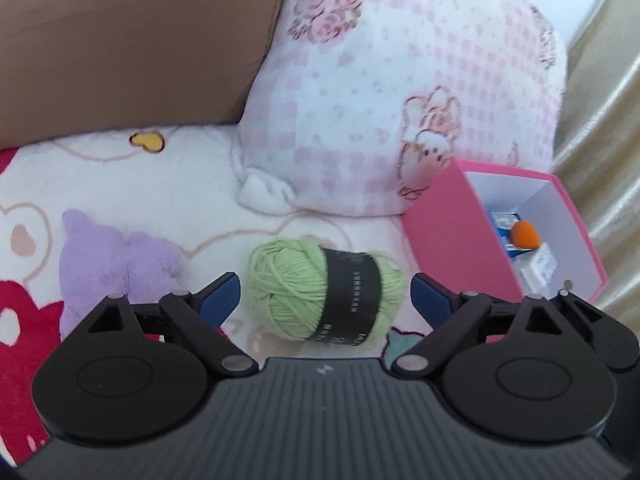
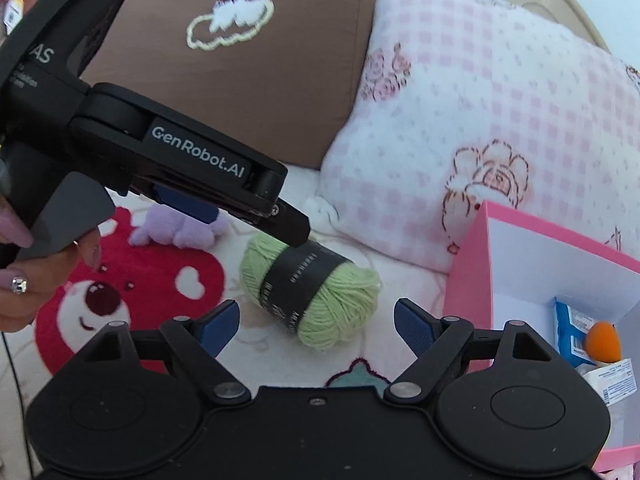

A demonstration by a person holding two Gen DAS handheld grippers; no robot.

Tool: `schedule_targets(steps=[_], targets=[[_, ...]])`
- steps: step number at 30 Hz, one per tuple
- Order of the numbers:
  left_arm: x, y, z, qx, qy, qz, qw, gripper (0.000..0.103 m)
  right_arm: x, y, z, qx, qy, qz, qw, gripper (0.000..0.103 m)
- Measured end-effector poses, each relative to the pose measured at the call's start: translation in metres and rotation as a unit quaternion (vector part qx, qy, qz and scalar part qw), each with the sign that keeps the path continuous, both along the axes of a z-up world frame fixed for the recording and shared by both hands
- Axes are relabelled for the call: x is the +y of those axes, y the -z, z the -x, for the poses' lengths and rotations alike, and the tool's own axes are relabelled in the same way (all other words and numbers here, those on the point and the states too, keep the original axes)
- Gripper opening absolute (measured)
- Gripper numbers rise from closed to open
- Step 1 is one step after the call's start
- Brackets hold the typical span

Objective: Organize objects
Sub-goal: 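Lower the left gripper over the green yarn ball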

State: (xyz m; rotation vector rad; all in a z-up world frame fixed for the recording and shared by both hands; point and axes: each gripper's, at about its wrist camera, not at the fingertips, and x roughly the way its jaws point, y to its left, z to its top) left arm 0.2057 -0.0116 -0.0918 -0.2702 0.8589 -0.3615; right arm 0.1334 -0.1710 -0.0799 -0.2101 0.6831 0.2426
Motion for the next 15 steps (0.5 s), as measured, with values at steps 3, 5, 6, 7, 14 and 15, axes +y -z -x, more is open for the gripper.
schedule_targets(steps=[3,5,6,7,14,15], targets=[[0.003,0.010,-0.006,0.003,-0.004,0.016,0.9999,0.090,0.001,0.007,-0.007,-0.006,-0.012,0.011,1.000,0.084],[0.006,0.014,-0.010,0.005,-0.009,0.019,0.9998,0.090,0.003,0.012,-0.014,-0.008,-0.014,0.023,1.000,0.083],[0.007,0.016,-0.012,0.004,-0.010,0.019,0.9998,0.090,0.003,0.015,-0.017,-0.006,-0.016,0.024,1.000,0.082],[0.008,0.018,-0.013,0.001,-0.009,0.022,0.9997,0.090,0.003,0.016,-0.019,-0.002,-0.018,0.024,1.000,0.082],[0.000,0.030,-0.014,-0.011,-0.002,0.034,0.9994,0.090,0.001,0.029,-0.031,0.014,-0.004,0.043,0.999,0.082],[-0.001,0.031,-0.014,-0.013,-0.003,0.030,0.9995,0.090,0.000,0.031,-0.033,0.018,-0.002,0.039,0.999,0.082]])
